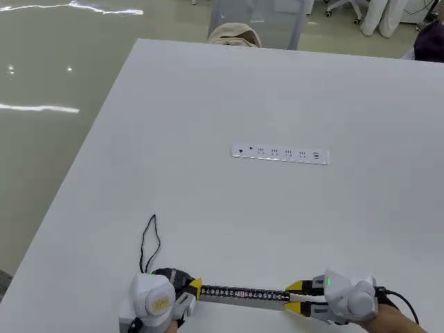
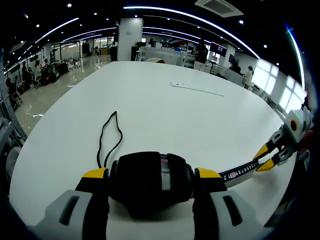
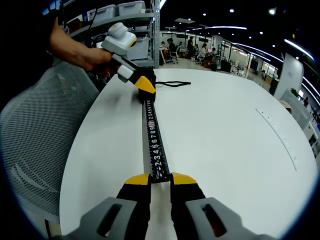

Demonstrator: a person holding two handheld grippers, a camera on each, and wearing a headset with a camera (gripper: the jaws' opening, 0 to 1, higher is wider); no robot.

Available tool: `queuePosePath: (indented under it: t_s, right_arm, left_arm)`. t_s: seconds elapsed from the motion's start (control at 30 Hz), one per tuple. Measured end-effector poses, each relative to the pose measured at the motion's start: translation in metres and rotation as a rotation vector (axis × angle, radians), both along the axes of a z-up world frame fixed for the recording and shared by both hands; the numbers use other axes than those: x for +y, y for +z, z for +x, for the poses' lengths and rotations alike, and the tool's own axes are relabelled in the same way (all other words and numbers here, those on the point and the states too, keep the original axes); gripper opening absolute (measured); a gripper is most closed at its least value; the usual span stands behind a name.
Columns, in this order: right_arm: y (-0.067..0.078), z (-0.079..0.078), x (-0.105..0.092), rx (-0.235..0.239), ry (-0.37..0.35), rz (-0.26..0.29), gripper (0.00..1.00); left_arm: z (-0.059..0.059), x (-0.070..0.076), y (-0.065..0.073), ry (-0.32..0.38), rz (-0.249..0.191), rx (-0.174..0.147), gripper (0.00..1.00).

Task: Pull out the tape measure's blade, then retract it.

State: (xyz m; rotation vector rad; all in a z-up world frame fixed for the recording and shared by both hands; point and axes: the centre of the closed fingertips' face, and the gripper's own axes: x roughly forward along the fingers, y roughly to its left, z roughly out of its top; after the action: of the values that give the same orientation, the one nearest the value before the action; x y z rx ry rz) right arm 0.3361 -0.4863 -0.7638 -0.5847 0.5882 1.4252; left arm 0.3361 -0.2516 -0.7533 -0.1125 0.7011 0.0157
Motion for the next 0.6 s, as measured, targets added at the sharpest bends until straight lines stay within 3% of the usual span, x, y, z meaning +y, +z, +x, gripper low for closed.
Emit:
queuePosePath:
  t_s: [0.6]
  right_arm:
    - [0.0052, 0.0018, 0.0090, -0.002, 0.018, 0.005, 0.13]
  left_arm:
    - [0.0001, 0.0009, 0.0003, 0.005, -0.022, -0.006, 0.65]
